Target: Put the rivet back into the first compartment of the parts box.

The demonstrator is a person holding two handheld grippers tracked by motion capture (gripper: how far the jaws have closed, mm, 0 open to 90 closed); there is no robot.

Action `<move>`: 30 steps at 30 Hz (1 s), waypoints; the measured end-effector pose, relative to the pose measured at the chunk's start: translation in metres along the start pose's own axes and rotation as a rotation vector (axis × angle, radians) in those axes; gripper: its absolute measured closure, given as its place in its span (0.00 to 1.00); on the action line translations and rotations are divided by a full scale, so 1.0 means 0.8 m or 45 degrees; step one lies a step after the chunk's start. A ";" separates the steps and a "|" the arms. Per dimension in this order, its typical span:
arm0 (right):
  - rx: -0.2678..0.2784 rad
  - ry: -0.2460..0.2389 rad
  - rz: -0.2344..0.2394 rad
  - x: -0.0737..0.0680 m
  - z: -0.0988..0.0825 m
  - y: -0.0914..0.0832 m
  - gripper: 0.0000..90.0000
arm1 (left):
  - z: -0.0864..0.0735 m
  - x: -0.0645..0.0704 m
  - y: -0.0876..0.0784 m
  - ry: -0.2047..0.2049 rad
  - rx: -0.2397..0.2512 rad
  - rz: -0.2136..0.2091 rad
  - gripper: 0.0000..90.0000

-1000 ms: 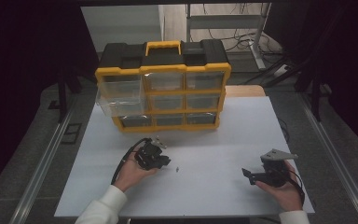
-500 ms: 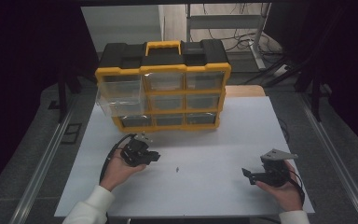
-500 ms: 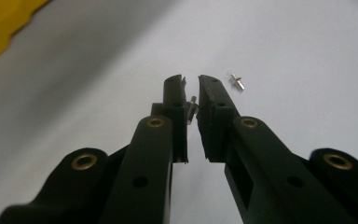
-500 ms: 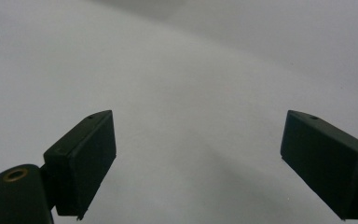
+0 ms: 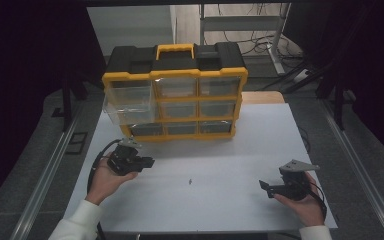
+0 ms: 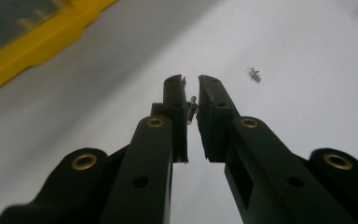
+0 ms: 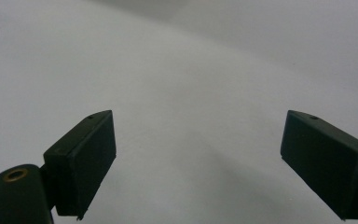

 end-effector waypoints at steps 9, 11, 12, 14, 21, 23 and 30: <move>-0.003 -0.001 0.002 -0.001 0.000 0.001 0.12 | -0.011 -0.019 -0.039 -0.062 0.067 0.045 0.92; -0.004 0.000 0.001 0.000 0.000 0.001 0.12 | -0.013 -0.023 -0.046 -0.074 0.077 0.058 0.92; -0.004 0.000 0.001 -0.001 0.000 0.001 0.12 | -0.014 -0.025 -0.049 -0.074 0.077 0.063 0.92; -0.004 0.000 0.001 -0.001 0.000 0.001 0.12 | -0.014 -0.026 -0.052 -0.077 0.082 0.067 0.92; -0.005 0.000 0.004 -0.001 0.000 0.001 0.12 | -0.011 -0.040 -0.086 -0.092 0.124 0.118 0.92; -0.004 0.002 0.003 -0.001 0.000 0.001 0.12 | -0.008 -0.044 -0.097 -0.095 0.138 0.132 0.92; 0.002 0.005 0.013 -0.002 0.000 0.001 0.12 | -0.002 -0.055 -0.124 -0.114 0.173 0.157 0.92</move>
Point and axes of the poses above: each handheld gripper's, and its own axes: y roughly forward along the jaws, z roughly out of its top, x roughly to its right, the point moved 4 cm from there along y, roughly forward along the jaws, and after that the axes turned 9 degrees about y, right-handed, at the moved point
